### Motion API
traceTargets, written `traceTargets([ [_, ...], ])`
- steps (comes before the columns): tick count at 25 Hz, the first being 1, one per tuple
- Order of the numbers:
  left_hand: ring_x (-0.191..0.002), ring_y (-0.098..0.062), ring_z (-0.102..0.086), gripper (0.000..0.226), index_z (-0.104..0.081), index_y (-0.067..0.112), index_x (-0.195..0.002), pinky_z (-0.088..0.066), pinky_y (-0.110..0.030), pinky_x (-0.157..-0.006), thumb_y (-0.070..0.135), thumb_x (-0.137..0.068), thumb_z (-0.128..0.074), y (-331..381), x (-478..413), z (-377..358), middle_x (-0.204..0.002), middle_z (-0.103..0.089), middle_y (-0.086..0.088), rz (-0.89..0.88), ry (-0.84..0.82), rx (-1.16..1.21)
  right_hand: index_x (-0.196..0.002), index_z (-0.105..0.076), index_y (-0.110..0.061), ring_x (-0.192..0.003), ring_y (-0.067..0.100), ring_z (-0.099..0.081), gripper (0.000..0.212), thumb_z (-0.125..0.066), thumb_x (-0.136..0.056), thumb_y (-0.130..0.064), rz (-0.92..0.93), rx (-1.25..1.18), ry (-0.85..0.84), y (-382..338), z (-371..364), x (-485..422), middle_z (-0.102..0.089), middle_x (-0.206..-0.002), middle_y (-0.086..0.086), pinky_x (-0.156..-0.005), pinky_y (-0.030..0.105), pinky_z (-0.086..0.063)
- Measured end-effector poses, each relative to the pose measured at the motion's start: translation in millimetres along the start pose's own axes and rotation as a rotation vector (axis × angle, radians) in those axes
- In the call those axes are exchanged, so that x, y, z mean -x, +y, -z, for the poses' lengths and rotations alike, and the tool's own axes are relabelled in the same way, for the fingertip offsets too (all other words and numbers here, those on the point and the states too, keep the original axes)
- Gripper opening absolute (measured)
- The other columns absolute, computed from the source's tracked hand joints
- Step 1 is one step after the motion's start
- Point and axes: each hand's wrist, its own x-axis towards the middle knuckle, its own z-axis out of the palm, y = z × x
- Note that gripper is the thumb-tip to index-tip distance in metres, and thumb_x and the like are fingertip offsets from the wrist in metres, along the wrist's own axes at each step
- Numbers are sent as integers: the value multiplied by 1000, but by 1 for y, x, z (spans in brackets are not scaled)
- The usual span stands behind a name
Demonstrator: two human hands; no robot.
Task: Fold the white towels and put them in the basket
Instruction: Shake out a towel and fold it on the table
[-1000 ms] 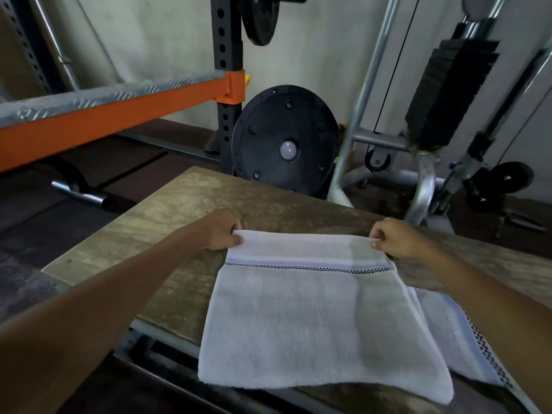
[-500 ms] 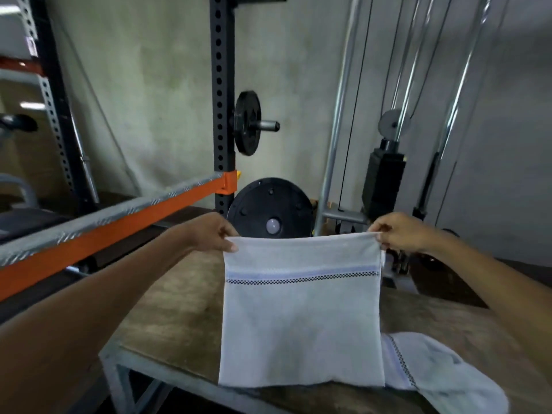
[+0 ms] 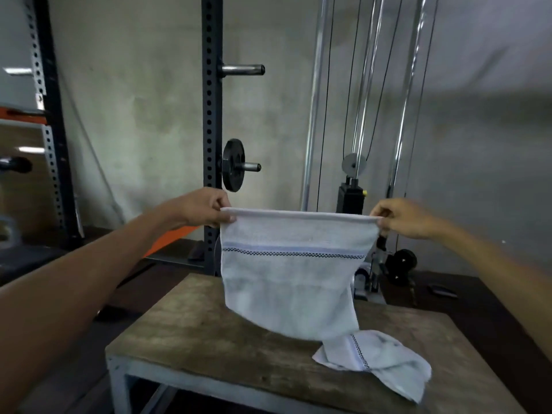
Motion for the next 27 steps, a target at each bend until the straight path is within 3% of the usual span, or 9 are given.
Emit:
traceTargets([
  [4, -65, -11, -61, 14, -55, 8, -84, -51, -20, -59, 11, -83, -69, 1, 11, -7, -67, -67, -2, 74, -25, 264, -84, -59, -22, -78, 17, -65, 19, -55, -92, -5, -43, -61, -4, 4, 11, 10, -69, -85, 4, -72, 30, -49],
  [6, -75, -17, -59, 9, -62, 4, -94, -50, -24, -69, 10, -87, -63, -11, 11, -9, -80, -67, -6, 123, -133, 353, -91, -60, -15, -76, 17, -66, 13, -53, -93, -4, -94, -71, -275, 6, 11, 13, -70, -86, 9, -60, 26, -46],
  [8, -73, -13, -56, 17, -66, 2, -104, -48, -22, -68, 10, -92, -59, -25, 10, -15, -84, -65, -4, 191, -387, 194, -96, -60, -8, -75, 19, -64, 10, -51, -94, -3, -139, -105, -439, 10, 1, 12, -69, -92, 19, -54, 23, -43],
  [10, -73, -8, -61, 17, -70, 6, -102, -50, -21, -72, 14, -92, -59, -38, 7, -30, -85, -68, 0, 236, -519, -74, -95, -59, -9, -74, 20, -63, 11, -51, -94, -2, -143, -113, -404, 16, -19, 2, -69, -97, 25, -53, 23, -42],
  [14, -70, -11, -56, 13, -72, 9, -89, -43, -22, -66, 18, -88, -63, -53, -15, -53, -73, -66, 3, 13, -93, -470, -82, -59, -18, -72, 12, -67, 21, -52, -93, -2, -161, -148, -69, 30, -58, -18, -69, -82, 4, -63, 24, -51],
  [17, -62, -13, -55, 11, -70, 23, -87, -50, -32, -62, 22, -89, -59, -50, -22, -57, -66, -60, 10, -40, 215, -514, -75, -56, -26, -74, 11, -64, 28, -54, -91, -4, -128, -131, 173, 35, -64, -27, -65, -77, -5, -62, 24, -47],
  [20, -67, -15, -57, 12, -67, 30, -85, -49, -33, -64, 24, -87, -57, -58, -23, -71, -71, -62, 8, -52, 291, -492, -76, -58, -26, -77, 12, -63, 25, -56, -89, -5, -135, -134, 153, 41, -72, -22, -66, -80, -3, -63, 25, -49],
  [23, -74, -9, -64, 12, -70, 33, -85, -53, -33, -69, 24, -85, -61, -88, -1, -99, -77, -67, 18, -48, 103, -394, -81, -63, -18, -78, 18, -66, 14, -60, -84, -5, -161, -122, -75, 58, -94, 5, -68, -82, 1, -71, 32, -51],
  [27, -75, 6, -60, 13, -68, 37, -81, -44, -14, -69, 25, -84, -66, -130, 52, -162, -76, -66, 25, 27, -278, -244, -81, -62, -15, -68, 9, -60, 12, -59, -83, -4, -176, -153, -394, 82, -153, 64, -65, -73, -5, -59, 13, -43],
])
